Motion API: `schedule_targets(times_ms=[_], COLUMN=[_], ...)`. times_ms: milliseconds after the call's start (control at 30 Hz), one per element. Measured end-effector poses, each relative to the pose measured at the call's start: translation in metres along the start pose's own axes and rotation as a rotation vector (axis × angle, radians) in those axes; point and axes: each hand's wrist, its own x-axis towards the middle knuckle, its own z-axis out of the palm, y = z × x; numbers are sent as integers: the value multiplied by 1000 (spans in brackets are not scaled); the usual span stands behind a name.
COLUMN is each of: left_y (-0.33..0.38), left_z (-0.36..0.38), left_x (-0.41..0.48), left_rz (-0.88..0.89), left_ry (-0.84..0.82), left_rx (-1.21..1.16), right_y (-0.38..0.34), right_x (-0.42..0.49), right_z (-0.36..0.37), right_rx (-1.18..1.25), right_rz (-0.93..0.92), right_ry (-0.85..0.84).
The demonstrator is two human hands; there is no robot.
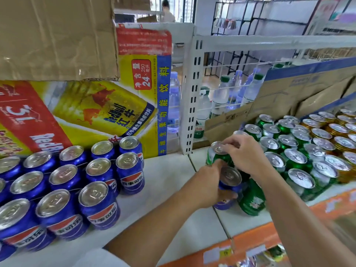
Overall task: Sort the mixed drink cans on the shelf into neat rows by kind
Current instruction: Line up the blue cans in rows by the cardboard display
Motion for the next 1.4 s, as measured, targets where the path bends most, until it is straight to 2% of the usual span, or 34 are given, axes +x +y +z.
schedule_targets(times_ms=[133,267,400,467,600,833,1000,1133,1300,1400], left_y=[-8,-22,-33,-38,-50,-60,-69,-74,-79,-72], left_z=[-7,-31,-72,-92,-119,-128,-125,-120,-111,-105], left_x=[-5,-28,-57,-71,-97,-128,-142,-139,-130,-126], left_rz=[-44,-78,-145,-178,-251,-325,-395,-440,-595,-612], left_ry=[47,132,230,297,394,466,452,426,333,338], left_rx=[-58,-91,-75,-10,68,41,64,65,265,447], right_y=[-1,-4,-16,-22,-35,-71,-85,-90,-85,-79], right_x=[-2,1,0,-2,-4,-16,-19,-21,-17,-19], right_z=[1,19,44,52,67,104,117,121,121,125], right_rx=[33,-231,-467,-511,-448,-252,-252,-266,-229,-175], right_rz=[9,-39,57,16,-128,-335,-380,-391,-414,-403], right_ry=[25,18,-132,-94,-137,-190,-303,-314,-342,-313])
